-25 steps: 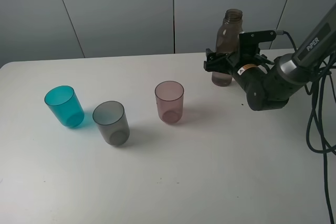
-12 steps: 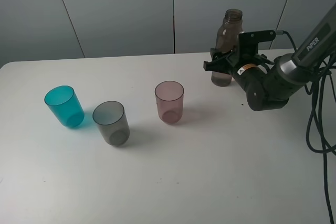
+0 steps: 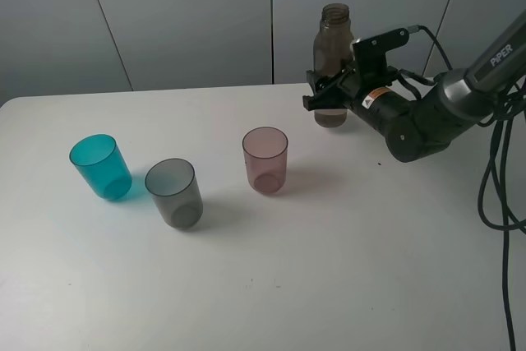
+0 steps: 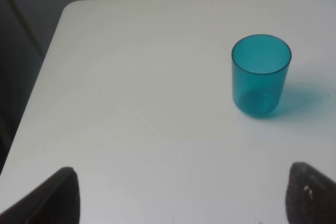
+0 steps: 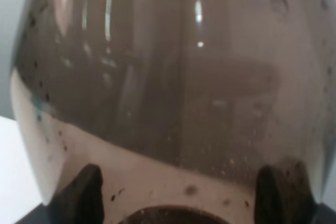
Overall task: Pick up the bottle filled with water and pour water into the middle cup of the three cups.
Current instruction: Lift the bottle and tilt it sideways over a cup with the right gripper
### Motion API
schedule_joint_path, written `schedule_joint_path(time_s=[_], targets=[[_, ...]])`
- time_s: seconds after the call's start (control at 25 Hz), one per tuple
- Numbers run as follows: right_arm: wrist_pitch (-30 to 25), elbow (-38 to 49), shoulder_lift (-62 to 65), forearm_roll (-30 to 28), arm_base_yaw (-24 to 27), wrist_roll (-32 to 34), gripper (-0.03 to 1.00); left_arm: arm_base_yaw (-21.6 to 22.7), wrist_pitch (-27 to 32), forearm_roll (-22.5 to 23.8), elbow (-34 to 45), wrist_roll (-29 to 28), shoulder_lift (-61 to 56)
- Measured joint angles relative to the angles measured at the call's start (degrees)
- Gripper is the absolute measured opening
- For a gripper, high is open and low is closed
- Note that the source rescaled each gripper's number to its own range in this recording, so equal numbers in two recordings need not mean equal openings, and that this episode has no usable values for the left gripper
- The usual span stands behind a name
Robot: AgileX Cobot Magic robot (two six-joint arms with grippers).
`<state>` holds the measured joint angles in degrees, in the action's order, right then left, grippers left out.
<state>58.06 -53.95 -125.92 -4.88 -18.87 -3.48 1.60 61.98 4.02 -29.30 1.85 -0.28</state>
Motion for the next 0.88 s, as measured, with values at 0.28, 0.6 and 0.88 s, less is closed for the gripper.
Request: schedule_joint_path(time_s=[0.28,0.6,0.88], targets=[[-10.88,-12.2,1.11,-18.07,-1.65,5.77,0.03,0.0,0.0,0.0,0.0,0.0,0.0],[-16.34,-21.32,1.11,-28.58,-6.87,7.24,0.03,0.0,0.0,0.0,0.0,0.0,0.0],[-15.06,-22.1,1.11,-40.96,-8.71,6.05,0.03,0.0,0.0,0.0,0.0,0.0,0.0]])
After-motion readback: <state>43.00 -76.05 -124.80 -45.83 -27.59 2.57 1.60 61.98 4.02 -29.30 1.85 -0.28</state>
